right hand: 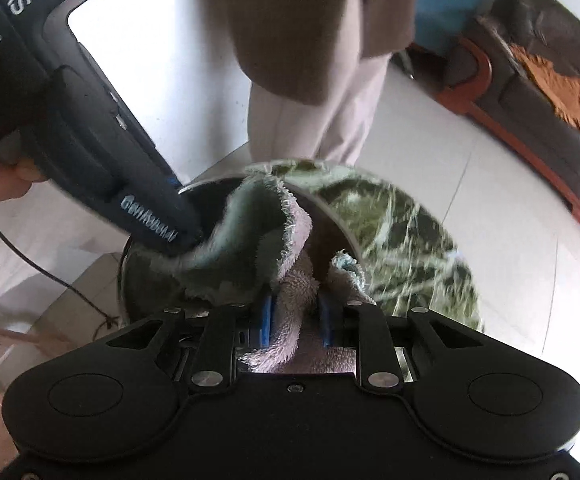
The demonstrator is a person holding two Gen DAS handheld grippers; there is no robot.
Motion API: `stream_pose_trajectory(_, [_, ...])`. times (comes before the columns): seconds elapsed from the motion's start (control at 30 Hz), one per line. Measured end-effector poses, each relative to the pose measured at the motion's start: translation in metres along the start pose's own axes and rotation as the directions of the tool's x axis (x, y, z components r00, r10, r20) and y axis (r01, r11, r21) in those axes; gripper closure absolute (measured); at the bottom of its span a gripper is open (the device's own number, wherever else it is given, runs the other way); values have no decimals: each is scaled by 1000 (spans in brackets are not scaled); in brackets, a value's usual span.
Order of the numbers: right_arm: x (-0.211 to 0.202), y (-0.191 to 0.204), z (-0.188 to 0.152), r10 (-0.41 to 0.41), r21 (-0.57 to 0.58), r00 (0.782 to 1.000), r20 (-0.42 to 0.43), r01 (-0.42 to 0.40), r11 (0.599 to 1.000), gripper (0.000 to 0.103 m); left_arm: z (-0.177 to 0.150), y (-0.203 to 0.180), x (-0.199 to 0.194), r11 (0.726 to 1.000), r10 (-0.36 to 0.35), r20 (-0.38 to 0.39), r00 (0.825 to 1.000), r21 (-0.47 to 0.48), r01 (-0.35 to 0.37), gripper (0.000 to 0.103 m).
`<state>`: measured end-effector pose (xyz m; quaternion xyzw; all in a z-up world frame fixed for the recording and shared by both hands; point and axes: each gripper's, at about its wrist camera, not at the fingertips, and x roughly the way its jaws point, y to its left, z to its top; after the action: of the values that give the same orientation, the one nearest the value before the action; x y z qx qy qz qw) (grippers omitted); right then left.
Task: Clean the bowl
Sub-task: 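Wipe the bowl inner wall with the pink towel in the right gripper while the left gripper holds the rim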
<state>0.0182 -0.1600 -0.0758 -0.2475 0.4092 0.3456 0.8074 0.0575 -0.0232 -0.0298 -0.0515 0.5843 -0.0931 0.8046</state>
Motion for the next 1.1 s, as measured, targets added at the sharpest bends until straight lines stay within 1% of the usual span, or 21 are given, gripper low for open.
stream_pose_trajectory(0.07, [-5,9,-6,22,20,1000,-11,-22,1000,79,0,-1,0,1000,1,3,1000,2,-1,86])
stream_pose_trajectory(0.13, [-9,12,-5,61,76,998,-12,-59,995,79,-1,-3,0,1000,8,6,1000,10,-8,86])
stream_pose_trajectory(0.2, [-14,8,-5,120,164,993,23,-122,979,80,-1,-3,-1,1000,11,10,1000,11,-11,86])
stream_pose_trajectory(0.23, [-16,5,-6,122,188,992,37,-127,974,80,-1,-3,-1,1000,9,10,1000,7,-9,86])
stream_pose_trajectory(0.33, [-26,-5,-10,57,253,995,83,-77,964,80,0,-1,-2,1000,4,10,1000,7,-4,86])
stream_pose_trajectory(0.37, [-30,-9,-13,53,278,994,98,-79,957,80,1,0,-3,1000,3,10,1000,10,-3,86])
stream_pose_trajectory(0.43, [-42,-19,-19,45,346,989,142,-92,934,80,2,0,-5,1000,4,16,1000,20,-4,87])
stream_pose_trajectory(0.5, [-60,-28,-28,10,421,979,203,-97,902,80,7,-1,-7,999,6,33,999,34,-7,87])
stream_pose_trajectory(0.57, [-71,-34,-38,-10,500,970,243,-116,858,80,11,-2,-8,999,4,41,999,41,-6,87])
stream_pose_trajectory(0.67, [-84,-41,-53,-32,612,958,286,-157,775,80,20,-9,-1,996,5,33,999,86,-7,85])
stream_pose_trajectory(0.7, [-87,-41,-58,-42,641,955,294,-164,750,80,22,-12,0,995,8,34,999,100,-11,83])
stream_pose_trajectory(0.73, [-89,-39,-62,-53,659,955,292,-161,734,80,23,-13,1,994,9,36,999,108,-13,82])
stream_pose_trajectory(0.8, [-94,-34,-71,-70,680,957,280,-147,718,74,27,-16,3,992,11,39,999,124,-16,79])
stream_pose_trajectory(0.83, [-98,-31,-75,-79,697,958,275,-142,703,65,28,-16,4,992,10,38,999,122,-15,79])
stream_pose_trajectory(0.87, [-102,-28,-79,-85,722,958,273,-146,676,59,27,-15,4,993,9,38,999,117,-13,79])
stream_pose_trajectory(0.93, [-103,-23,-84,-89,778,958,272,-164,607,54,27,-14,4,994,8,39,999,109,-12,80])
stream_pose_trajectory(0.97, [-98,-25,-85,-86,810,959,268,-177,559,53,26,-14,4,994,8,40,999,104,-12,81])
stream_pose_trajectory(1.0, [-93,-27,-90,-79,850,961,264,-193,490,53,25,-13,4,995,9,40,999,99,-13,81])
stream_pose_trajectory(1.03, [-88,-28,-95,-69,876,962,263,-208,436,53,24,-12,4,996,8,38,999,89,-11,81])
stream_pose_trajectory(1.1, [-81,-27,-104,-40,901,963,268,-236,363,53,22,-10,6,997,5,36,999,73,-8,81])
